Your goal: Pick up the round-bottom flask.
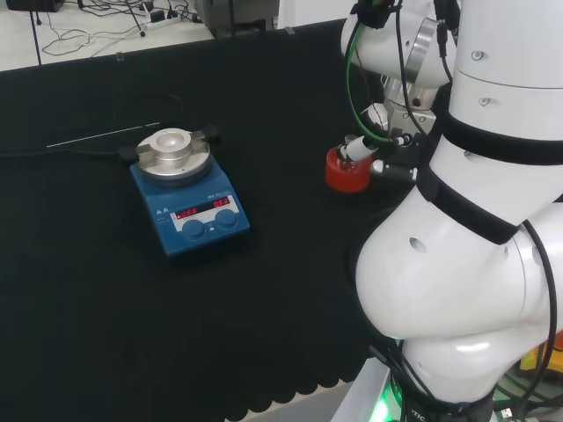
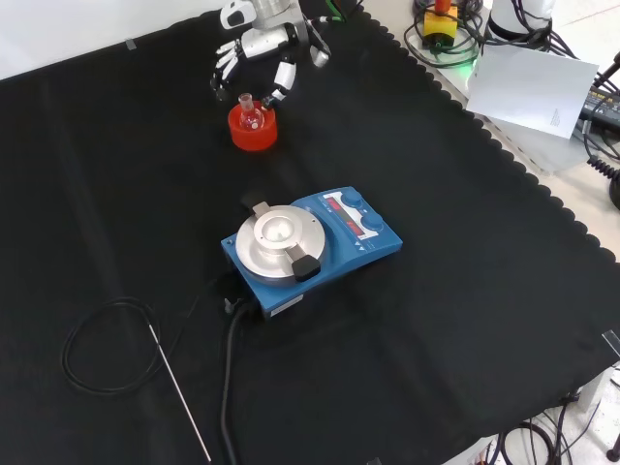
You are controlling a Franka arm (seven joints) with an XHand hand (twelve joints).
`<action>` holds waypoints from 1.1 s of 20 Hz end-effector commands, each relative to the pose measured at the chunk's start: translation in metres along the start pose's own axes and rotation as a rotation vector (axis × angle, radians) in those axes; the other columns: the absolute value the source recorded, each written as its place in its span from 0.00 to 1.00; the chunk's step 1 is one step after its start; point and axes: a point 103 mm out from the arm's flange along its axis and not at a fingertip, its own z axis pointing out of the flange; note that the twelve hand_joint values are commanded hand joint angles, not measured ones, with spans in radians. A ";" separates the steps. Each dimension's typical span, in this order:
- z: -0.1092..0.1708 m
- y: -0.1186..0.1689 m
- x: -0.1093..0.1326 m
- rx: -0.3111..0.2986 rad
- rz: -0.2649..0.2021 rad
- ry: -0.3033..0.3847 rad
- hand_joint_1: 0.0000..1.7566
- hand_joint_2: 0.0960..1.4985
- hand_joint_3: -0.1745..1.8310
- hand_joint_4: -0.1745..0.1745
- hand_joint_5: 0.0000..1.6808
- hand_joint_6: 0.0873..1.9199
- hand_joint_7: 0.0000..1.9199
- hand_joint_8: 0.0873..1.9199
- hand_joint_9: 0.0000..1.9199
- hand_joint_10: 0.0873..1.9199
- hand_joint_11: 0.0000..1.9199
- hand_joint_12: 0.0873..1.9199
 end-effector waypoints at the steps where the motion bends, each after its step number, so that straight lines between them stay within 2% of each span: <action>1: 0.004 0.002 0.001 -0.012 0.000 0.006 0.49 0.40 0.38 0.42 0.34 0.12 0.14 0.33 0.23 0.33 0.04 0.73; 7: 0.002 0.005 0.000 -0.041 0.010 0.020 0.50 0.39 0.39 0.40 0.38 0.14 0.15 0.33 0.23 0.33 0.05 0.72; 13: 0.001 0.008 -0.002 -0.044 0.013 0.015 0.51 0.39 0.40 0.36 0.42 0.23 0.17 0.33 0.25 0.32 0.06 0.72; 22: 0.001 0.013 0.006 -0.061 0.007 -0.002 0.52 0.39 0.40 0.35 0.41 0.29 0.19 0.34 0.26 0.32 0.07 0.72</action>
